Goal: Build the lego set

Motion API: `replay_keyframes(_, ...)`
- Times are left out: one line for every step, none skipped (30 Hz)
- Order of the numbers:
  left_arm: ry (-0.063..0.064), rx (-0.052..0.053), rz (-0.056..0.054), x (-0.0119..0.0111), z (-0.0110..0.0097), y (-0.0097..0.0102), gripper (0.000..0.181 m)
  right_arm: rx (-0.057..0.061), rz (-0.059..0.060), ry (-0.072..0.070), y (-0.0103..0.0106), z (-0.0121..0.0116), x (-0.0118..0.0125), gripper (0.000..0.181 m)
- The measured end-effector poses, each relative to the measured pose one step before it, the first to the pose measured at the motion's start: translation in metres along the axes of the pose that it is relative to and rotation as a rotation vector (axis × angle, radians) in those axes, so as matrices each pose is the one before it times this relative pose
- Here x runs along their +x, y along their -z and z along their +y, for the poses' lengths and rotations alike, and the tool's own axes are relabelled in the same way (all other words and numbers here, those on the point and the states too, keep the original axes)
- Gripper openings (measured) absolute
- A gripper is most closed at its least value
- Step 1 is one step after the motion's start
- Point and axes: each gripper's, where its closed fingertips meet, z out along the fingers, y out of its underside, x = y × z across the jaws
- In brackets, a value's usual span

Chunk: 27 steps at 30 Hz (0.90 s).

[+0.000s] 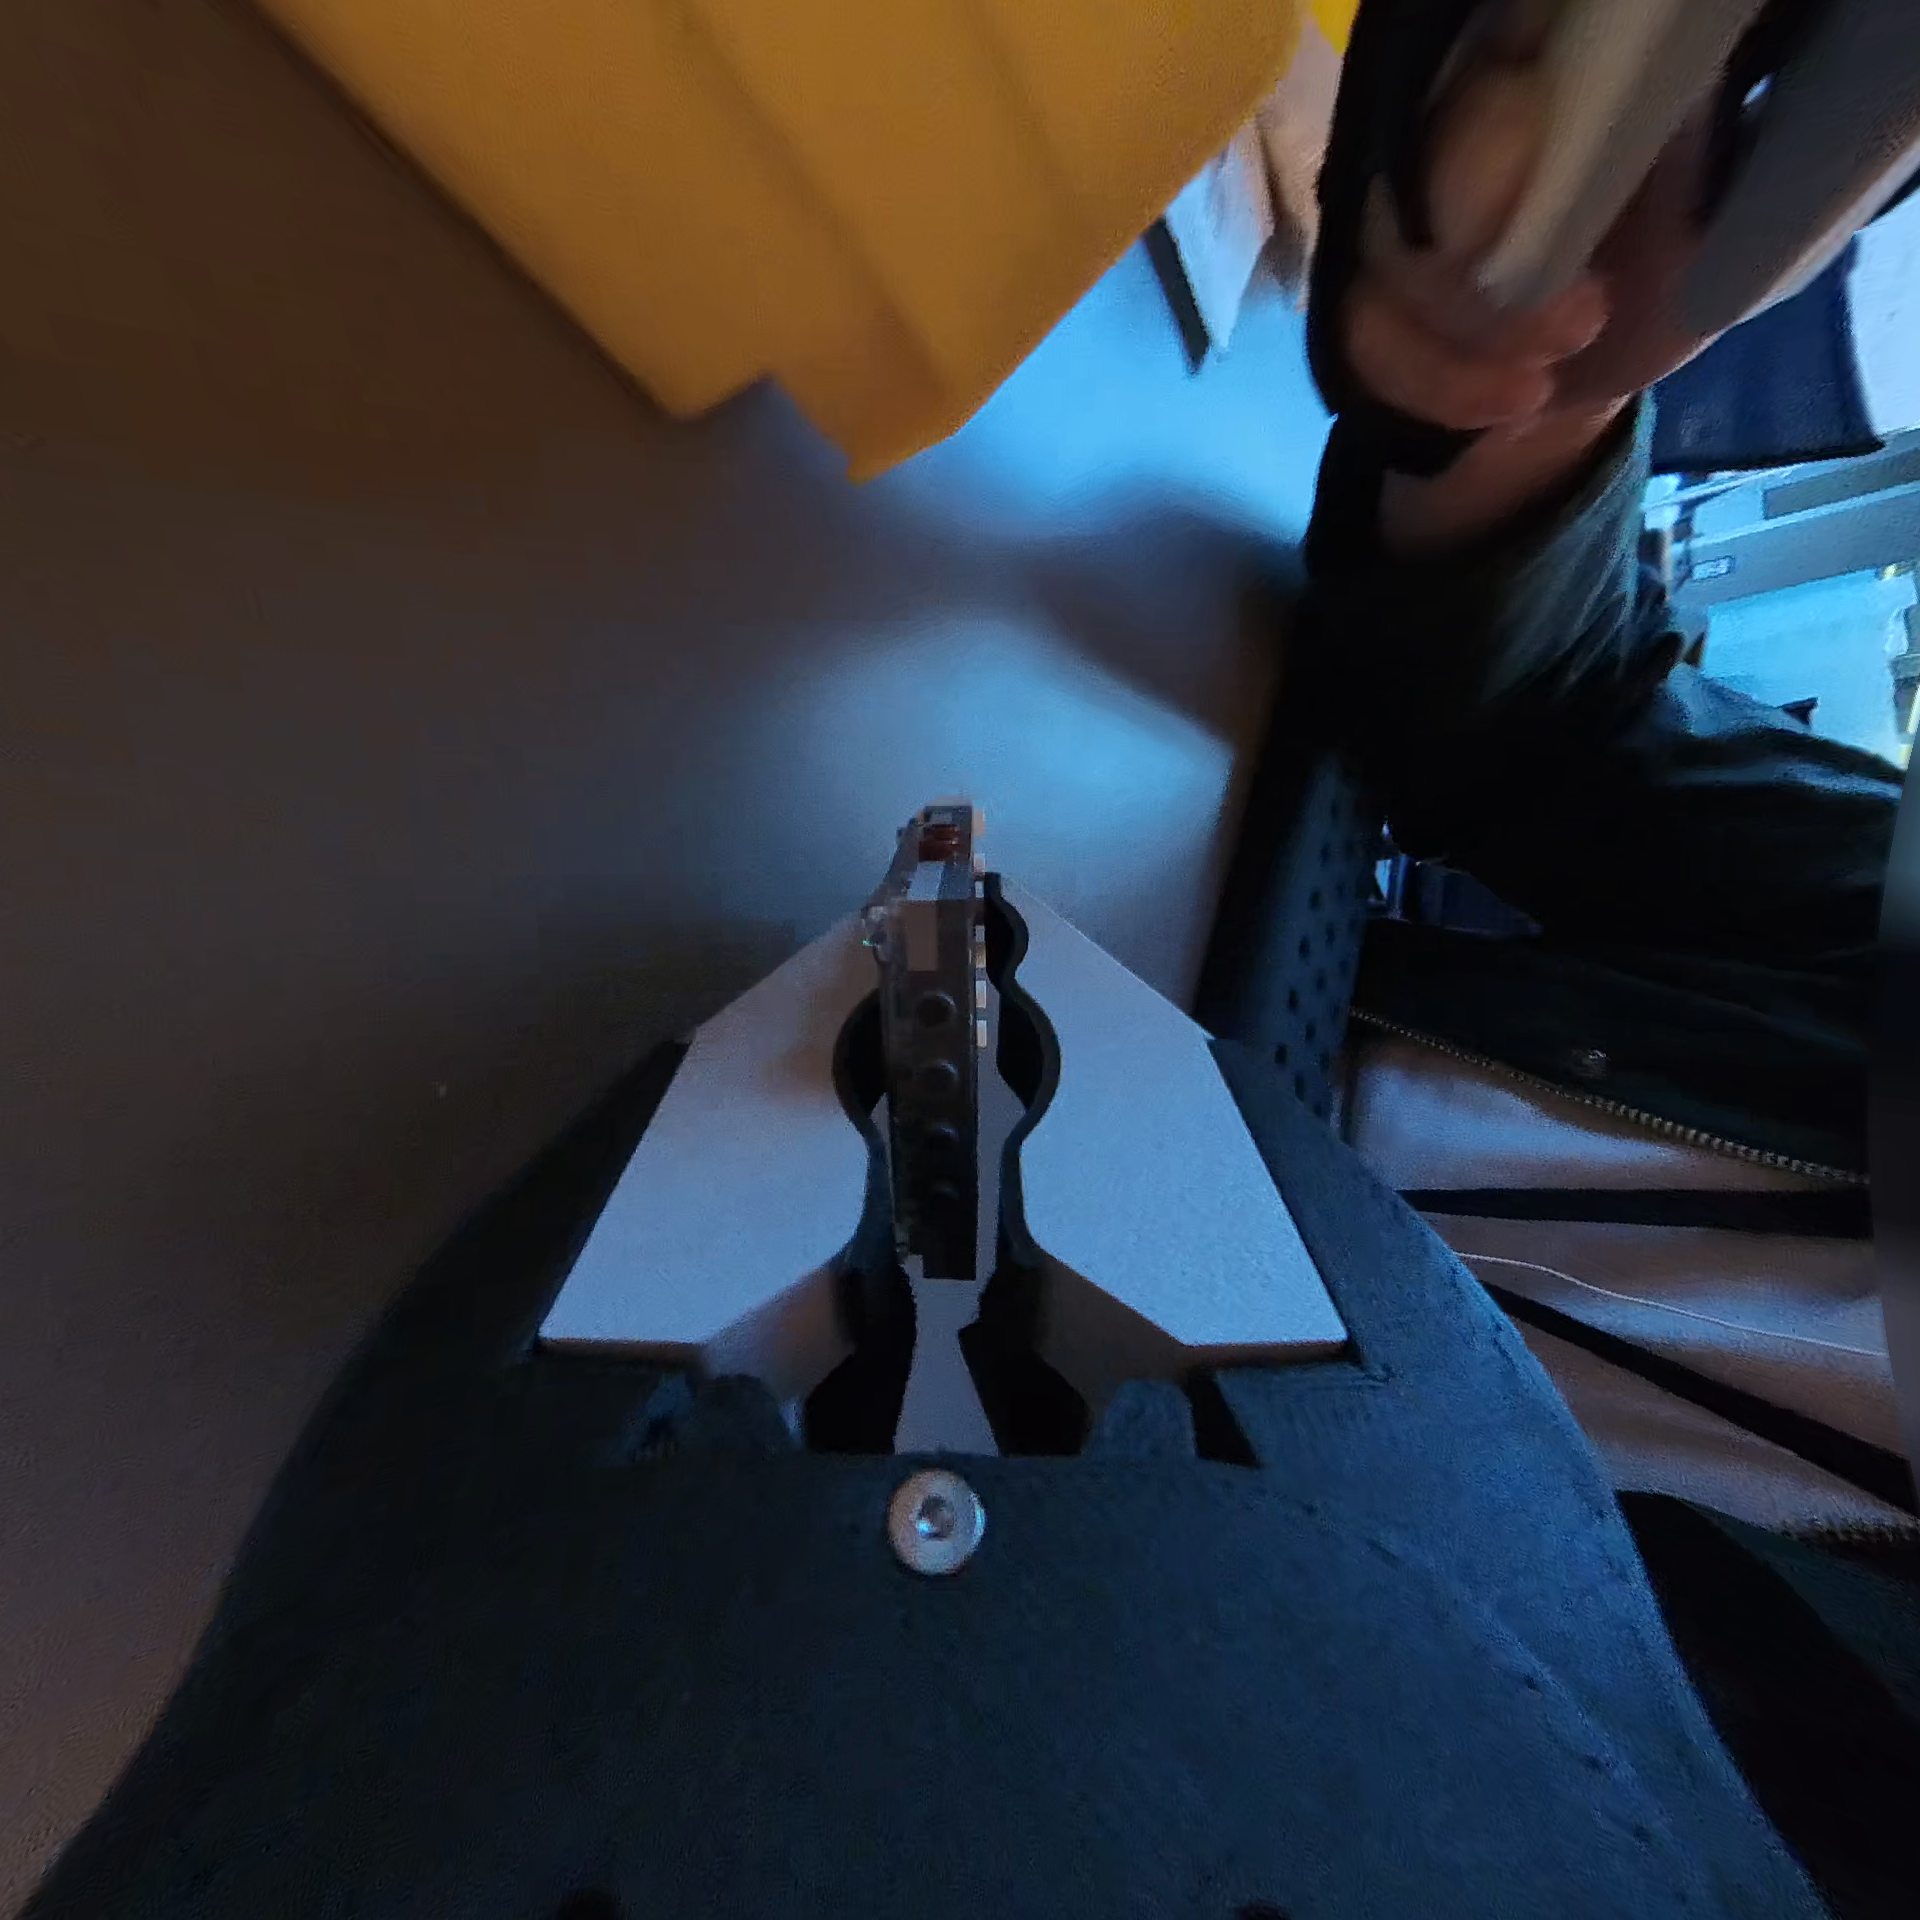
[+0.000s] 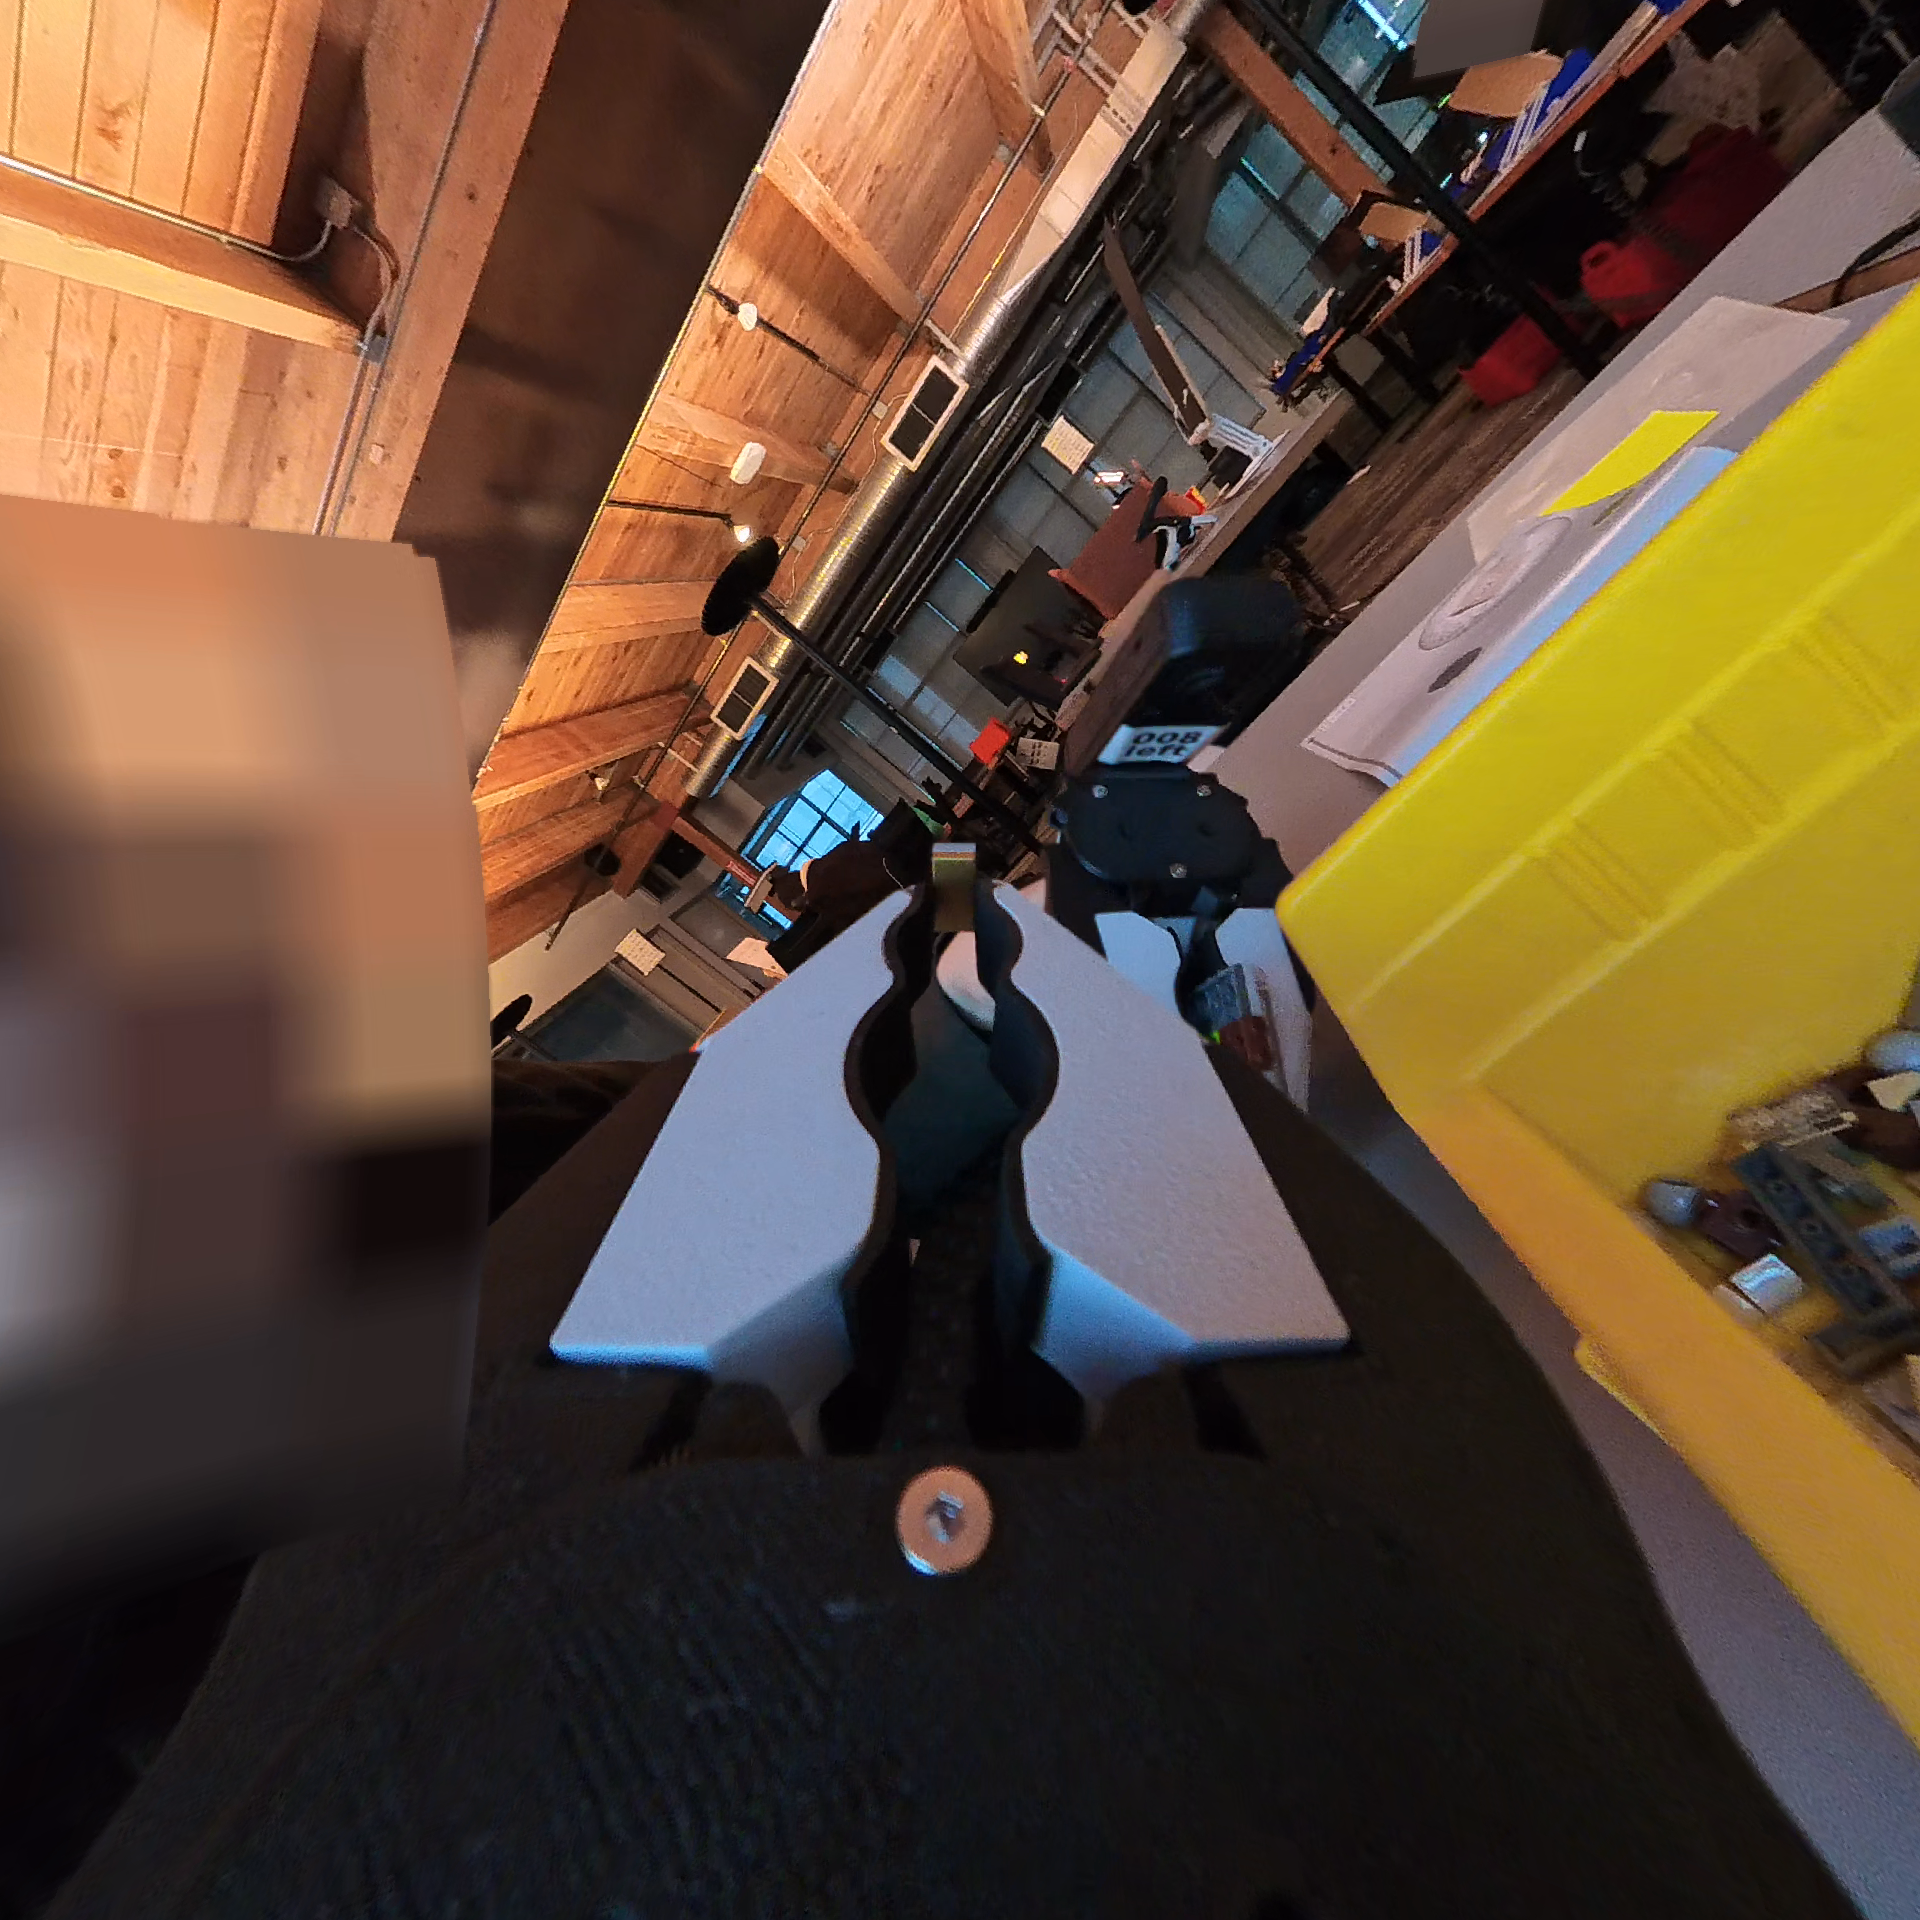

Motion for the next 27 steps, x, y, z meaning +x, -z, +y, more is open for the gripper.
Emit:
replay_keyframes(-0.002, -0.0186, -0.0168, -0.0027, 0.00267, -0.00153, 0.01, 0.0042, -0.0015, -0.0026, 0.00076, -0.00084, 0.00016, 0.005)
replay_keyframes(-0.0047, -0.0183, -0.0156, -0.0019, 0.00242, -0.00074, 0.01, 0.0013, -0.0002, 0.0002, 0.00048, -0.00039, -0.00002, 0.005)
replay_keyframes(-0.0092, -0.0035, -0.0161, -0.00115, 0.00005, -0.00009, 0.017, -0.0035, 0.0032, 0.0042, 0.00022, 0.00033, 0.00024, 0.005)
replay_keyframes(-0.0125, 0.0062, -0.0173, -0.00065, -0.0018, 0.00075, 0.025, -0.0059, 0.0067, 0.0077, -0.00008, 0.00076, 0.00062, 0.005)
replay_keyframes(-0.0168, 0.0104, -0.0168, -0.00011, -0.00264, 0.00159, 0.033, -0.007, 0.0072, 0.007, -0.00034, 0.00091, 0.00074, 0.005)
replay_keyframes(-0.0232, 0.0072, -0.0306, -0.00201, -0.00213, 0.00207, 0.037, -0.0069, 0.0051, 0.0051, -0.00043, 0.00105, 0.00073, 0.006)
replay_keyframes(-0.024, 0.0031, -0.0385, -0.00356, -0.00127, 0.00244, 0.039, -0.0067, 0.0029, 0.0037, -0.00052, 0.00117, 0.00061, 0.006)
replay_keyframes(-0.0193, 0.0053, -0.045, -0.00492, -0.00167, 0.00305, 0.042, -0.0058, 0.0028, 0.0041, -0.00057, 0.0011, 0.00068, 0.006)
replay_keyframes(-0.0196, 0.0078, -0.0549, -0.0069, -0.0018, 0.00376, 0.045, -0.0043, 0.005, 0.004, -0.00063, 0.00095, 0.00091, 0.006)
replay_keyframes(-0.0193, 0.0042, -0.0616, -0.00848, -0.001, 0.00444, 0.048, -0.004, 0.0068, 0.0045, -0.00052, 0.00093, 0.00115, 0.006)
replay_keyframes(-0.0175, 0.0034, -0.0622, -0.00927, -0.00068, 0.00428, 0.053, -0.0062, 0.0079, 0.0068, -0.00052, 0.00102, 0.00114, 0.005)
replay_keyframes(-0.0126, 0.0034, -0.0587, -0.00963, -0.00027, 0.00398, 0.059, -0.0064, 0.008, 0.0094, -0.00055, 0.001, 0.00082, 0.006)
replay_keyframes(-0.0064, 0.0002, -0.0482, -0.00876, 0.00054, 0.00301, 0.063, -0.0051, 0.0061, 0.0085, -0.0005, 0.00083, 0.00044, 0.005)
replay_keyframes(0.0, 0.0024, -0.0334, -0.0073, 0.0003, 0.00246, 0.064, -0.0041, 0.0017, 0.0049, -0.00043, 0.00068, -0.00005, 0.005)
replay_keyframes(0.0002, 0.0223, -0.0057, -0.00301, -0.00338, 0.00292, 0.061, 0.0001, -0.005, 0.0021, -0.00033, 0.00006, -0.00097, 0.005)
replay_keyframes(-0.0121, 0.0579, 0.0268, 0.00316, -0.0093, 0.00472, 0.057, 0.002, -0.008, -0.0027, -0.00047, 0.00001, -0.00123, 0.005)
replay_keyframes(-0.0418, 0.0965, 0.062, 0.01174, -0.01597, 0.00708, 0.053, 0.0001, -0.0104, -0.0097, -0.00055, 0.00038, -0.00115, 0.005)
replay_keyframes(-0.0674, 0.1226, 0.064, 0.01576, -0.02069, 0.00852, 0.055, -0.0003, -0.014, -0.0137, -0.00078, 0.00049, -0.0014, 0.005)
replay_keyframes(-0.0873, 0.1292, 0.0555, 0.01802, -0.02194, 0.00821, 0.055, -0.0001, -0.0178, -0.016, -0.00101, 0.00069, -0.00184, 0.005)
replay_keyframes(-0.0954, 0.1086, 0.0486, 0.01905, -0.01799, 0.00577, 0.049, -0.0012, -0.0213, -0.02, -0.00151, 0.00096, -0.00229, 0.005)
replay_keyframes(-0.0857, 0.0827, 0.0228, 0.01523, -0.01376, 0.00267, 0.047, -0.006, -0.0231, -0.0241, -0.00191, 0.00185, -0.00228, 0.004)
replay_keyframes(-0.0673, 0.052, -0.0101, 0.00936, -0.00899, 0.00055, 0.047, -0.0121, -0.0204, -0.0253, -0.00239, 0.00294, -0.00177, 0.005)
replay_keyframes(-0.061, 0.0352, -0.032, 0.00484, -0.0059, -0.00017, 0.047, -0.0151, -0.0114, -0.0233, -0.00274, 0.00371, -0.00021, 0.005)
replay_keyframes(-0.0656, 0.0267, -0.0317, 0.00368, -0.00445, 0.00006, 0.046, -0.0194, -0.0021, -0.0215, -0.00284, 0.00452, 0.00132, 0.005)
replay_keyframes(-0.0671, 0.0231, -0.0347, 0.0022, -0.0035, 0.00052, 0.044, -0.0186, -0.0013, -0.0188, -0.00282, 0.00427, 0.00138, 0.005)
replay_keyframes(-0.0662, 0.0185, -0.0305, 0.00188, -0.00219, 0.00071, 0.044, -0.0165, -0.0091, -0.0165, -0.00264, 0.00365, -0.00008, 0.005)
replay_keyframes(-0.0639, 0.0125, -0.0135, 0.00352, -0.00146, 0.001, 0.038, -0.0097, -0.0109, -0.0174, -0.00224, 0.00245, -0.00069, 0.005)
